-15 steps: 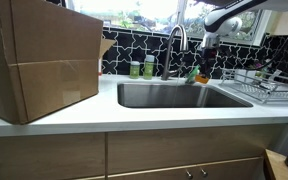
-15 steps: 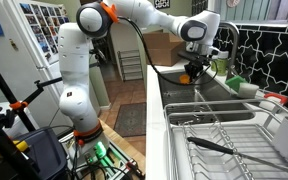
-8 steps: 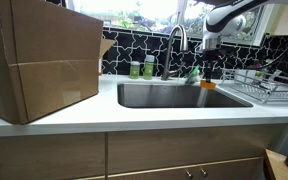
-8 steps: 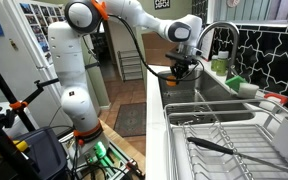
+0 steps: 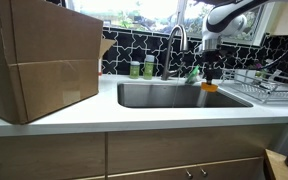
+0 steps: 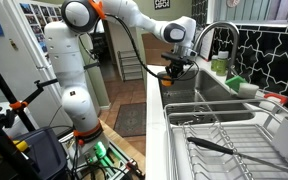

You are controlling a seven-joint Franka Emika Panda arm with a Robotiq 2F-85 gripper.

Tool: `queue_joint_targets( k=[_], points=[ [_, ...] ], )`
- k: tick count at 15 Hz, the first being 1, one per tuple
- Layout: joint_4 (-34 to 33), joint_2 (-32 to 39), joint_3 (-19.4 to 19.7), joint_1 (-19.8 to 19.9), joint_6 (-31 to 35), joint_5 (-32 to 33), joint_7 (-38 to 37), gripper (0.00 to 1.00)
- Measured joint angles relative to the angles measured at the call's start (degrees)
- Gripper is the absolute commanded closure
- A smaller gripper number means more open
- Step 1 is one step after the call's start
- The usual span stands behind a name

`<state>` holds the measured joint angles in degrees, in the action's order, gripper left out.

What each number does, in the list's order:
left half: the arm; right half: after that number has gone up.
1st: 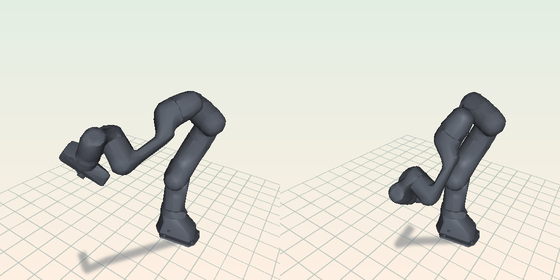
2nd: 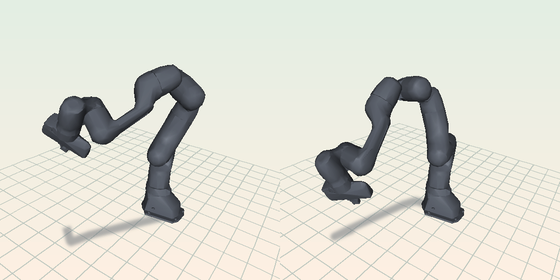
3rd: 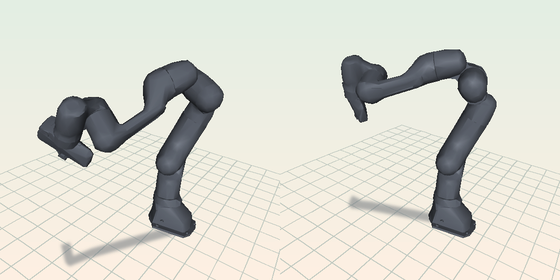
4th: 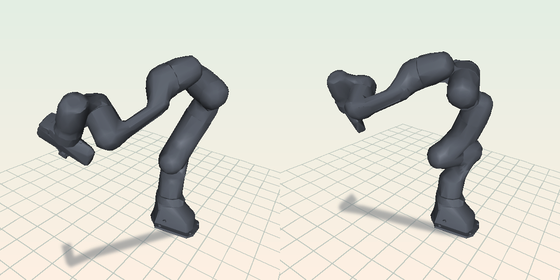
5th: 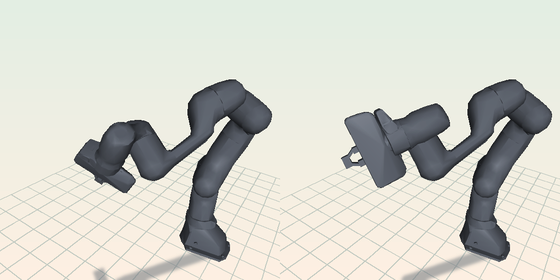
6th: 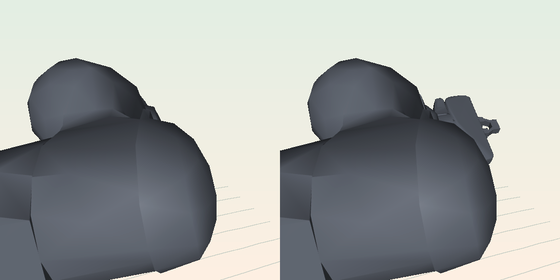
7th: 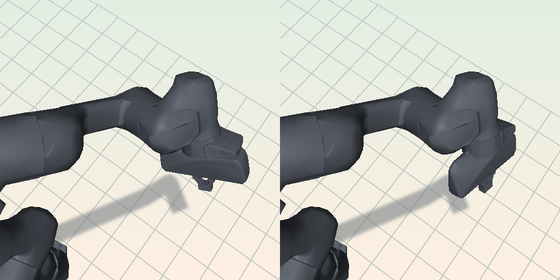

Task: Open the faucet then place the orange bowl under the faucet and set it back down on the counter

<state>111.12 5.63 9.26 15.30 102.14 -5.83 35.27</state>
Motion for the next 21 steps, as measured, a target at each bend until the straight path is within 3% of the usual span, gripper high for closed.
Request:
queue_joint_targets(
  k=[10,15,16,17,21],
  points=[
    [7.3,0.1,-4.3,-6.7,0.7,-0.5,-9.0,0.99],
    [10.7,-0.4,-4.4,-7.4,5.0,0.5,-10.7,0.99],
    [11.2,-0.8,-4.2,-7.4,6.0,0.9,-10.9,0.71],
    [11.6,-1.1,-4.1,-7.3,7.1,1.0,-11.0,0.7],
    [12.8,-2.2,-4.0,-7.4,9.6,1.0,-10.9,0.41]
  ],
)
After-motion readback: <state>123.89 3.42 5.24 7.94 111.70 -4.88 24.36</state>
